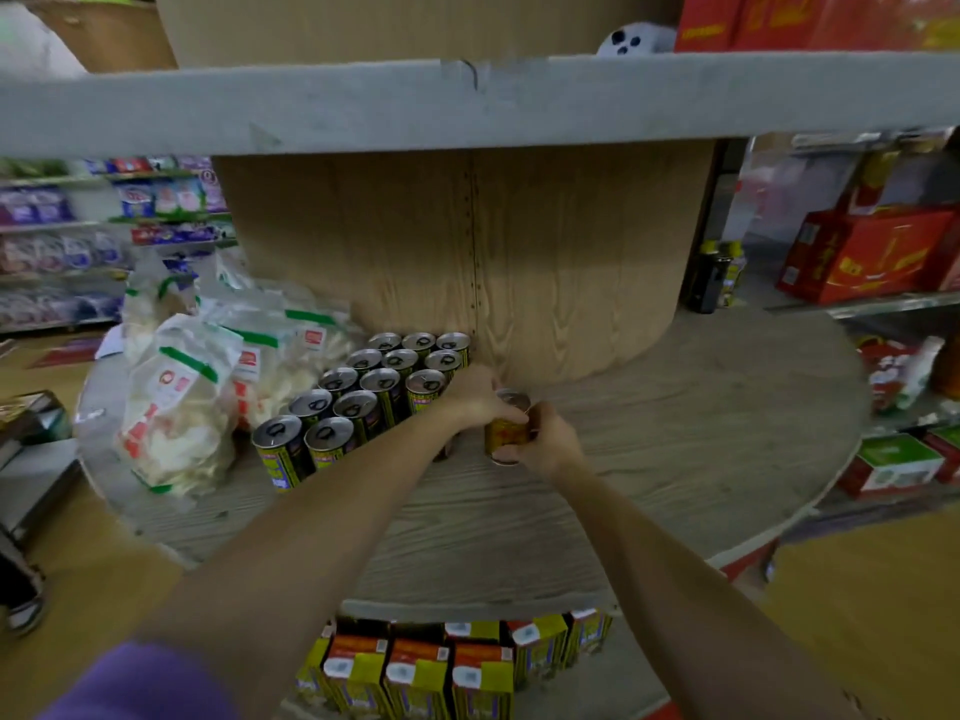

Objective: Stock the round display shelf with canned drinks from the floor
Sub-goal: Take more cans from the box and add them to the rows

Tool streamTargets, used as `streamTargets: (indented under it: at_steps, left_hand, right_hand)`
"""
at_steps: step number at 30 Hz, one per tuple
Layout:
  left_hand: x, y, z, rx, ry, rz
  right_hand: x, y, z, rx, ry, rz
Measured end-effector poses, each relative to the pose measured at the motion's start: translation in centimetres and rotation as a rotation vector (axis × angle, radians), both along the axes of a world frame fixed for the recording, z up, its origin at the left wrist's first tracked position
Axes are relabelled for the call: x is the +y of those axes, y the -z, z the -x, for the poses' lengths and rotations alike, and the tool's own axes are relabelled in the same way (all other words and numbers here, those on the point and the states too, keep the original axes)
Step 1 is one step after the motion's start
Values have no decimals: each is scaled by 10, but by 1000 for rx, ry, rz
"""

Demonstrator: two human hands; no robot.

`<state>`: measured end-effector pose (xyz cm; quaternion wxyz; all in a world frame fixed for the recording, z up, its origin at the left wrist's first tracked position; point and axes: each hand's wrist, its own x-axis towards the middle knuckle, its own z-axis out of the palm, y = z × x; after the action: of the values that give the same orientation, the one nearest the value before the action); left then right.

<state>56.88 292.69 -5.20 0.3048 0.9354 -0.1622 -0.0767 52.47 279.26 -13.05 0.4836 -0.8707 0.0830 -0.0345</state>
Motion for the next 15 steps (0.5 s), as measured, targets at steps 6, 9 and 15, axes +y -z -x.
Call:
streamTargets:
  at_steps: [6,9,15]
  left_hand:
    - [-11,0,-45,-107,113,-139]
    - [-15,-11,-59,-128,196,-284]
    - [-23,-27,-73,25,197,-496]
  right_hand:
    - [-2,14,-49,-36,49,-6]
    - [-4,14,-74,-37,48,-3]
    - [-1,13,-111,-55,28,31]
